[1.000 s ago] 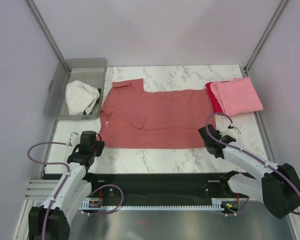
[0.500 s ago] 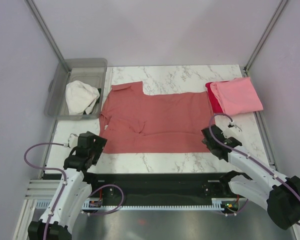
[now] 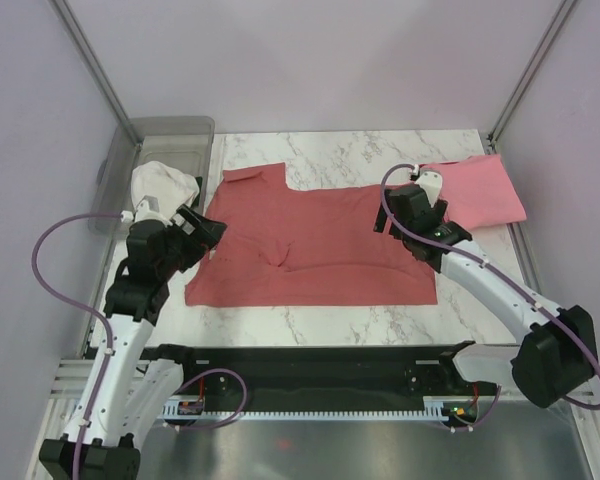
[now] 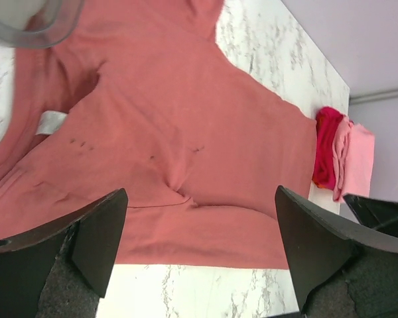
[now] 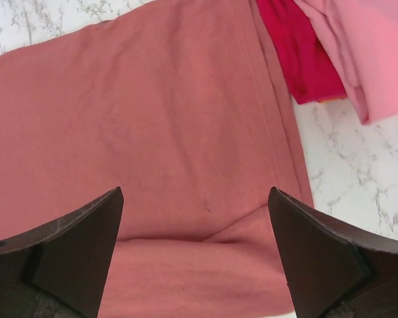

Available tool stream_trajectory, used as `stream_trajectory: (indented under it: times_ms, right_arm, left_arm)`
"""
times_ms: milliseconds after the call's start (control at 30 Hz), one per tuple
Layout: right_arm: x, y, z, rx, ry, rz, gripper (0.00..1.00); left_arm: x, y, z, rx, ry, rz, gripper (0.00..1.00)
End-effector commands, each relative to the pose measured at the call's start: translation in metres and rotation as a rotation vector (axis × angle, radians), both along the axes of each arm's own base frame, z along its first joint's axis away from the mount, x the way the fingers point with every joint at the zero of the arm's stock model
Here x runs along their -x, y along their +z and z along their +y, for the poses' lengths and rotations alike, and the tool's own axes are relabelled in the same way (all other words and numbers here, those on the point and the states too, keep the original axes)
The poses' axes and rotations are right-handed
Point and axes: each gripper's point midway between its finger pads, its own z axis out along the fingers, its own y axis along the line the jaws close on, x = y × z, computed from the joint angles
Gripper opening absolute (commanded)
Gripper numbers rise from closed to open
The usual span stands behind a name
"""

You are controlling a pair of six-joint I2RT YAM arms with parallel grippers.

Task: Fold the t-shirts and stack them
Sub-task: Fold the tshirt

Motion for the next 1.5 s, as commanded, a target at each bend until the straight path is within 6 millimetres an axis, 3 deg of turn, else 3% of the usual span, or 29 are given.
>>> stream_trajectory:
  times_ms: [0,67,100,200,267,333,467,500,600,700,733,767,867,900,967,1133,1467]
  right_arm:
    - [-0.022,0.005,0.017,0.06,0.169,-0.045,0.98]
    - [-0.037,0.006,0.015,0.011,0.181,-0.006,0.98]
    - [-0.044,-0.002,0.032,-0.07,0.26,0.035,0.98]
    - [-0.071,-0.012,0.026,-0.19,0.286,0.051,0.98]
    - [-0.083,-0.013,0.017,-0.16,0.281,0.048,0.98]
    - [-0.096,-0.017,0.006,-0.151,0.241,0.056,0.98]
    - [-0.105,-0.038,0.002,-0.196,0.202,0.071,0.98]
    - [-0.111,-0.033,0.002,-0.203,0.186,0.039,0.98]
    - [-0.112,-0.03,-0.004,-0.203,0.144,0.001,0.98]
    - [-0.108,-0.028,-0.025,-0.169,0.019,-0.028,0.98]
    - [-0.107,-0.029,-0.03,-0.157,0.001,-0.039,0.98]
    - [-0.105,-0.022,-0.036,-0.148,-0.024,-0.078,0.98]
    - [-0.096,-0.025,-0.032,-0.177,0.011,-0.17,0.98]
    - [-0.102,-0.013,-0.027,-0.196,0.035,-0.237,0.98]
    - [-0.103,-0.013,-0.022,-0.178,0.088,-0.229,0.98]
    - [-0.103,-0.036,-0.018,-0.175,0.105,-0.155,0.98]
    - [-0.106,-0.068,-0.041,-0.112,-0.024,-0.113,0.98]
  left_arm:
    - [-0.018,0.04,-0.02,-0.053,-0.17,-0.158,1.0]
    - [-0.026,0.048,-0.023,-0.062,-0.19,-0.19,1.0]
    - [-0.035,0.048,-0.026,-0.062,-0.203,-0.197,1.0]
    - [-0.05,0.046,-0.033,-0.062,-0.233,-0.195,1.0]
    - [-0.056,0.043,-0.036,-0.064,-0.245,-0.194,1.0]
    - [-0.059,0.033,-0.037,-0.049,-0.243,-0.184,1.0]
    - [-0.052,0.015,-0.045,-0.006,-0.236,-0.23,1.0]
    - [-0.05,0.01,-0.045,-0.007,-0.227,-0.232,1.0]
    - [-0.044,-0.013,-0.044,-0.034,-0.216,-0.208,0.95]
    - [-0.043,-0.015,-0.05,-0.047,-0.238,-0.274,1.0]
    - [-0.038,-0.027,-0.054,-0.05,-0.257,-0.276,1.0]
    - [-0.039,-0.019,-0.056,-0.052,-0.263,-0.329,1.0]
    - [-0.038,-0.028,-0.057,-0.077,-0.261,-0.347,1.0]
    - [-0.038,-0.036,-0.057,-0.09,-0.266,-0.333,1.0]
    - [-0.038,-0.038,-0.06,-0.085,-0.281,-0.321,1.0]
    - [-0.036,-0.04,-0.064,-0.103,-0.305,-0.326,0.99]
    - [-0.038,-0.038,-0.071,-0.159,-0.348,-0.347,0.99]
